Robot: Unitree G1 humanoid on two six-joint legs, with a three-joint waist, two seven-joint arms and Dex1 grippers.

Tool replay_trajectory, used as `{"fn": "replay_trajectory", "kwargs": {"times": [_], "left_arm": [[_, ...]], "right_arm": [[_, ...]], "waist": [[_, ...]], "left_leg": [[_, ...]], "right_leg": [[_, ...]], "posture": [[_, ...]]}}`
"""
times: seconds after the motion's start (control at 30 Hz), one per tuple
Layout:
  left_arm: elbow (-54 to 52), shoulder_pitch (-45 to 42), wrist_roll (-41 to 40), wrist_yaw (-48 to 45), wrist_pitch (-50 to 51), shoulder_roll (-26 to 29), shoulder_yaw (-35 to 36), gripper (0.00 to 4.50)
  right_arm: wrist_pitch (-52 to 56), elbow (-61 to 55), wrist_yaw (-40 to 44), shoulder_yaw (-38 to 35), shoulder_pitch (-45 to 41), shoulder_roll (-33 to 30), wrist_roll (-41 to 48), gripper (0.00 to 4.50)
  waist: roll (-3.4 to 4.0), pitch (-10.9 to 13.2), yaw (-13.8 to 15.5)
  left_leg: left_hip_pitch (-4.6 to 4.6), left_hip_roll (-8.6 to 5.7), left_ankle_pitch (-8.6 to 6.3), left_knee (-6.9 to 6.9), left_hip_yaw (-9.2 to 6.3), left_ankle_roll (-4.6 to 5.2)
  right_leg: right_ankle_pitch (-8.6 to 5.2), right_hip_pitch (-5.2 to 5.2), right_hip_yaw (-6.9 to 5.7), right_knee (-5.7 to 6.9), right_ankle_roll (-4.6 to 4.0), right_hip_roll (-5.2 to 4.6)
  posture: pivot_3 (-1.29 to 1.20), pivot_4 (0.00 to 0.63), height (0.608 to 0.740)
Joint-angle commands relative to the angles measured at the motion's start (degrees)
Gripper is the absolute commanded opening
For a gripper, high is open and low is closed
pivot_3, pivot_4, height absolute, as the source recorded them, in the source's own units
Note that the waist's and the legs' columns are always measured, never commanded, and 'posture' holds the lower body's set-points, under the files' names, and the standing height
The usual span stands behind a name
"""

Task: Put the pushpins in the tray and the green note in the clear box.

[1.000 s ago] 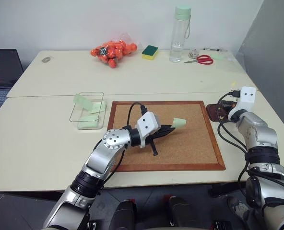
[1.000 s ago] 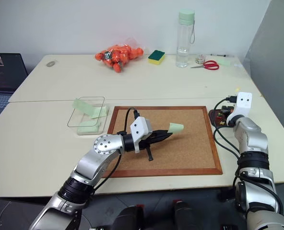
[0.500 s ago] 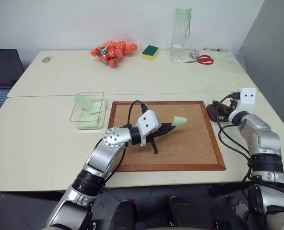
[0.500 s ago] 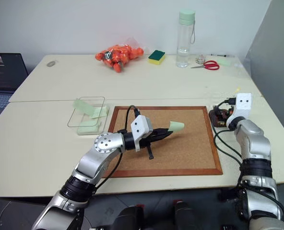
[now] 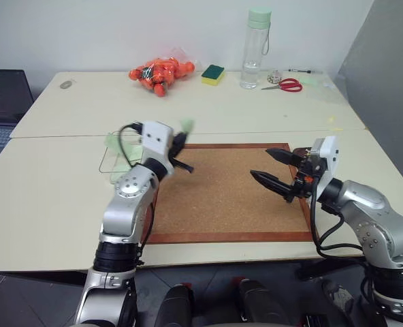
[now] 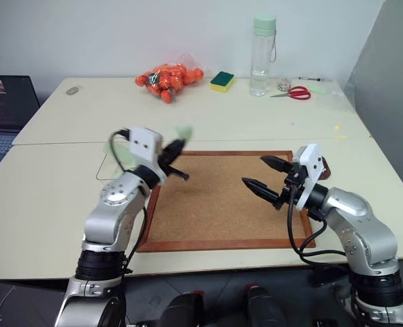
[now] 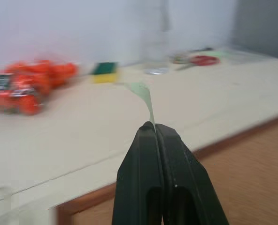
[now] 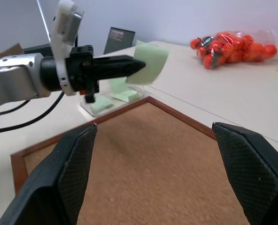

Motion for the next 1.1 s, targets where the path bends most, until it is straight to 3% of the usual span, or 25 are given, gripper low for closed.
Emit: {"fn": "replay_trajectory", "kwargs": {"times": [0.03, 0.27, 0.4, 0.77, 0.87, 1.1], "left_arm": [[-4.53, -0.93, 5.06, 10.61, 2.43, 0.36, 5.78, 0.00], [-6.45, 1.65, 7.22, 15.83, 9.32, -1.02, 7.23, 0.00], [-7.26, 2.86, 6.89, 16.32, 10.38, -1.95, 7.72, 0.59], [-7.17, 2.74, 5.53, 13.13, 8.63, -1.24, 7.15, 2.85], [-10.04, 3.54, 1.45, 6.06, 8.39, -2.06, 2.42, 3.45], [-13.48, 13.15, 0.39, 2.45, 4.44, -4.30, -2.64, 3.45]], "right_arm": [[0.24, -2.79, -1.72, 0.74, -2.86, 1.44, 1.23, 4.16], [-0.03, -1.12, -0.91, 1.84, -4.65, 2.20, 1.16, 4.16], [-0.42, 0.05, -0.42, 1.93, -5.16, 2.08, 0.72, 4.18], [-0.10, -0.12, -1.49, 1.92, -5.15, 1.90, -0.22, 4.18], [-1.33, 0.34, -5.86, 1.28, -4.38, 2.89, -3.50, 4.18], [-1.44, 1.74, -23.35, 1.55, 1.14, 7.08, -16.63, 4.18]], "waist": [[-0.01, -0.01, 0.06], [-0.06, -0.02, 0.86], [-0.23, 0.06, 1.29], [-0.30, 0.10, 1.30], [-0.31, 0.11, 1.31], [-0.33, 0.09, 1.27]], "left_leg": [[0.00, -0.01, 0.00, 0.00, -0.01, 0.00], [-0.03, -0.02, 0.00, 0.01, 0.06, 0.00], [-0.03, -0.01, 0.00, 0.01, 0.11, 0.00], [-0.03, -0.01, 0.00, 0.00, 0.13, 0.00], [-0.04, -0.01, 0.00, 0.00, 0.13, -0.01], [-0.02, 0.03, 0.00, -0.04, 0.19, -0.01]], "right_leg": [[0.00, 0.00, -0.01, 0.00, 0.00, 0.00], [0.00, 0.01, -0.04, -0.01, 0.00, -0.04], [0.00, 0.01, -0.07, -0.02, -0.01, -0.05], [0.00, 0.01, -0.08, -0.02, -0.01, -0.04], [0.00, 0.01, -0.09, -0.02, -0.01, -0.04], [0.00, -0.02, 0.02, -0.03, -0.04, -0.10]], "posture": [[0.00, 0.150, 0.740], [0.00, 0.150, 0.740], [0.00, 0.150, 0.740], [0.00, 0.150, 0.740], [0.00, 0.150, 0.740], [0.00, 0.150, 0.740]]}}
